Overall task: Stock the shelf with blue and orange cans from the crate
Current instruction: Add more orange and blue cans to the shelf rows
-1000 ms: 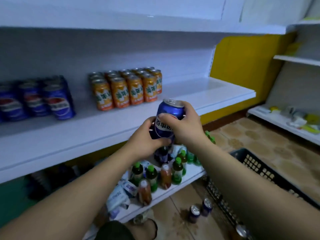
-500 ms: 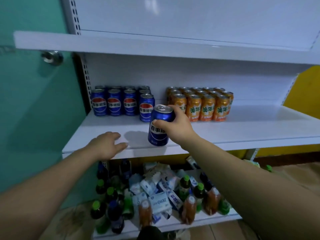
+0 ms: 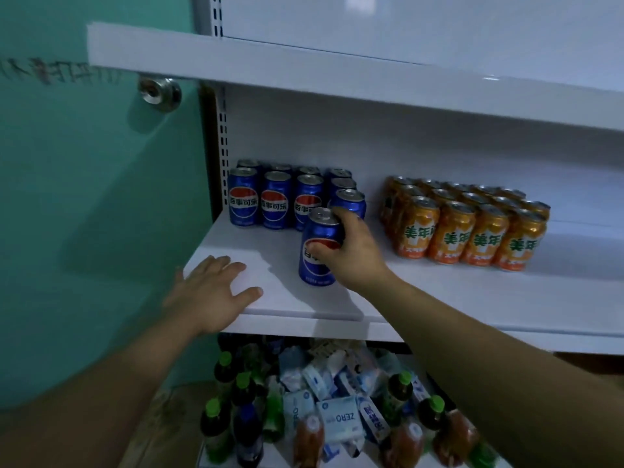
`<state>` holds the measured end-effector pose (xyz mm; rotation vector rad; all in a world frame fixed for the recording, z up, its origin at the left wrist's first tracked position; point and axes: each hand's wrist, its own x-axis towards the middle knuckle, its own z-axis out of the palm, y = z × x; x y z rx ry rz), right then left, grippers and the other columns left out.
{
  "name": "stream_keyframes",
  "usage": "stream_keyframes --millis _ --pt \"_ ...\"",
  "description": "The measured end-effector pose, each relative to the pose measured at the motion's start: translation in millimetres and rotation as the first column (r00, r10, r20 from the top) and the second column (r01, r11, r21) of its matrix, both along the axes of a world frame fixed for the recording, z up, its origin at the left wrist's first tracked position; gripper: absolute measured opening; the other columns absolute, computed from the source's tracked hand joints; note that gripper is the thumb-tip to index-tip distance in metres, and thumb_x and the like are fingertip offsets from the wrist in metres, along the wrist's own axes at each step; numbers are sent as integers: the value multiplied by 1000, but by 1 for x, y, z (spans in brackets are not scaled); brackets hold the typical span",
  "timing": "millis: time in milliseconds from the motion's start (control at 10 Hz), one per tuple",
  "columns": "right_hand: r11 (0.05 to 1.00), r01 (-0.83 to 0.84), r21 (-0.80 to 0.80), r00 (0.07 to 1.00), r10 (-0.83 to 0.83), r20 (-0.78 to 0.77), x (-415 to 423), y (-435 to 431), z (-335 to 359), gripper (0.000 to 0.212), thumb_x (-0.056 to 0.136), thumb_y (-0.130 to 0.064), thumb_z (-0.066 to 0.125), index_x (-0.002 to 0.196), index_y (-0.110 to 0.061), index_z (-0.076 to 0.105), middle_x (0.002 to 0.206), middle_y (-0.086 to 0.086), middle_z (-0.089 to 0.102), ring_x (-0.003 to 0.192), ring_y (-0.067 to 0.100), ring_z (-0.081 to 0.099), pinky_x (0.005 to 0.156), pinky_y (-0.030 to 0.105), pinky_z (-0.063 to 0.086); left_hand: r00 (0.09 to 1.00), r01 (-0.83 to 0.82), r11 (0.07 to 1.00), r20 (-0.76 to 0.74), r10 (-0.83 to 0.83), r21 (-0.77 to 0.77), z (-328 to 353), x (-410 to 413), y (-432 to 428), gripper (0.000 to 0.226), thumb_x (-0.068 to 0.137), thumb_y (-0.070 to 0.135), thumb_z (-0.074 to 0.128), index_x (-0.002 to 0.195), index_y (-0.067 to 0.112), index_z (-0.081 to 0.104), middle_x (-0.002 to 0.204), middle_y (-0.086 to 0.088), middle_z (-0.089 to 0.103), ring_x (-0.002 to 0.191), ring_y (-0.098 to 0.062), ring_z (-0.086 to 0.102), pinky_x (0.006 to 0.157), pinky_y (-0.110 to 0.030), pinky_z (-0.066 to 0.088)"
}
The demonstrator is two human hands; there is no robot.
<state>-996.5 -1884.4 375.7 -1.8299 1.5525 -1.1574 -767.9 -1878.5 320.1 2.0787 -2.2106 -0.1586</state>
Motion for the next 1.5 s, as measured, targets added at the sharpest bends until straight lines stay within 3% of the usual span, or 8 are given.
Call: stream_keyframes --millis 100,200,400,500,600,900,1200,1500 --pt "1000 -20 -20 985 16 -171 7 -12 6 70 86 -30 70 145 -26 33 146 2 39 130 23 43 105 38 39 1000 -6 1000 -11 6 -12 0 1 0 73 86 74 23 150 38 16 160 10 7 147 -13 4 118 -50 2" --pt "993 -62 -102 913 15 -408 10 -25 13 70 86 -41 68 145 -25 34 142 1 45 128 21 45 102 36 40 1000 -13 1000 -11 12 -14 0 1 1 73 86 74 23 150 39 15 160 11 6 147 -12 4 118 -50 1" --pt "990 -107 -91 907 59 -417 6 -38 12 62 89 -37 66 142 -25 38 140 2 50 126 23 48 98 35 42 1000 -19 1000 -5 19 -13 1 1 1 73 87 74 22 150 39 15 160 11 6 147 -11 2 118 -49 1" --pt "976 -49 -210 755 -102 -648 1 -43 11 66 89 -51 58 145 -27 33 146 3 45 135 26 36 108 41 30 1000 -18 1000 -4 18 -10 1 0 1 73 87 74 21 150 39 14 160 12 5 147 -11 2 118 -49 0" --pt "964 -46 -263 617 -179 -766 -3 -46 16 66 92 -58 48 147 -28 30 152 1 37 143 26 20 115 43 12 1000 -19 1000 -4 19 -12 0 1 1 73 87 74 21 150 39 14 160 11 5 147 -11 2 118 -49 0" --pt "974 3 -225 495 -197 -846 1 -74 22 65 96 -56 40 149 -21 28 156 4 28 147 27 13 117 48 3 1000 -17 999 -12 17 -30 -3 3 1 72 86 74 22 149 40 16 160 12 7 147 -10 3 119 -49 1" --pt "982 138 -128 571 -185 -800 4 -94 16 68 95 -59 39 151 -28 18 160 8 16 146 34 12 117 54 8 1000 -21 999 -20 21 -27 -4 3 -1 92 66 83 5 148 42 16 160 14 7 147 -9 3 119 -48 2" --pt "980 126 -156 616 -201 -762 1 -95 10 76 91 -64 39 153 -27 13 161 6 14 147 30 8 118 55 5 999 -21 1000 -32 20 -17 -2 2 1 85 73 80 13 148 41 18 160 13 9 147 -9 5 119 -47 2"
